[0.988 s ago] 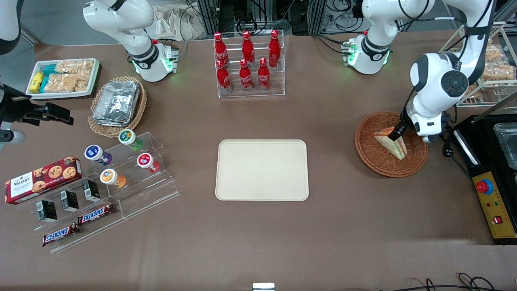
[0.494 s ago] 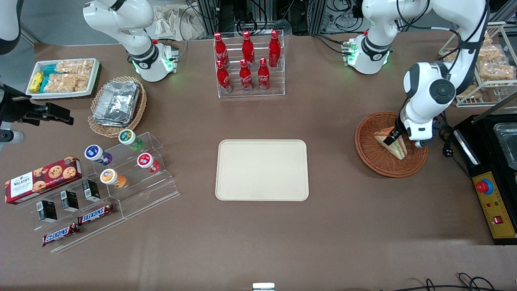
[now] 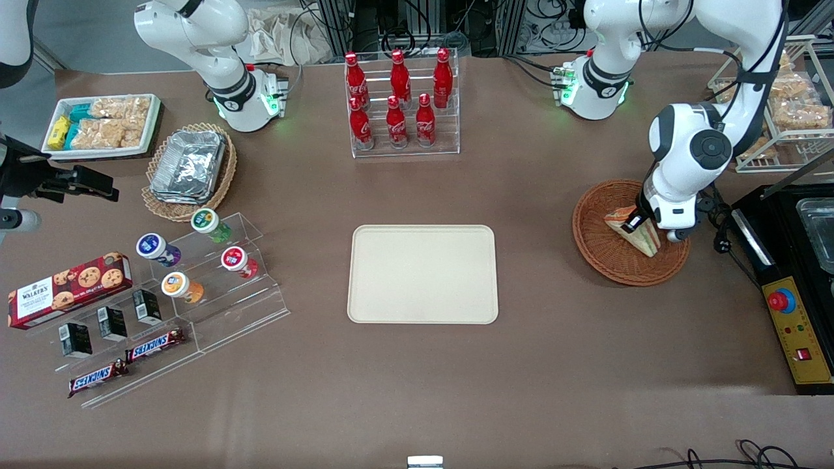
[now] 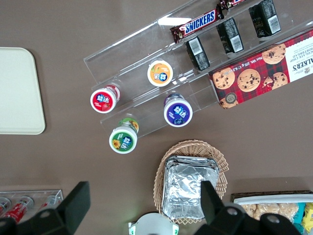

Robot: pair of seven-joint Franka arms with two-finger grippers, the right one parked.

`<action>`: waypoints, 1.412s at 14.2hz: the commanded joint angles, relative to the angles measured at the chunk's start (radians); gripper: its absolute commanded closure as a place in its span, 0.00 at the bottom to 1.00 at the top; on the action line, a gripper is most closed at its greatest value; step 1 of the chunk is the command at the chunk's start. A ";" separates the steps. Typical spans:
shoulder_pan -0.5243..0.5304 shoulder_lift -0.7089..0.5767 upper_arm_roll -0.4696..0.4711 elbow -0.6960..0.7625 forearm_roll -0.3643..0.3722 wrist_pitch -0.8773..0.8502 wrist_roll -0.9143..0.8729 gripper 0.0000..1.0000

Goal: Place sandwich from basket to tray
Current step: 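Close the left gripper on the wrapped sandwich, then lift the sandwich out of the basket with the left gripper, then carry the sandwich over the cream tray with the left gripper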

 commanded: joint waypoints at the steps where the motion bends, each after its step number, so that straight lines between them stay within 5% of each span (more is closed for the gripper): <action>1: -0.001 -0.124 -0.005 0.045 0.059 -0.208 0.036 1.00; 6: -0.030 -0.193 -0.057 0.311 0.046 -0.570 0.231 1.00; 11: -0.073 -0.024 -0.189 0.820 -0.069 -0.932 0.306 1.00; 17: -0.078 0.196 -0.462 0.930 -0.069 -0.786 0.300 1.00; 20: -0.155 0.354 -0.481 0.929 -0.018 -0.602 0.268 1.00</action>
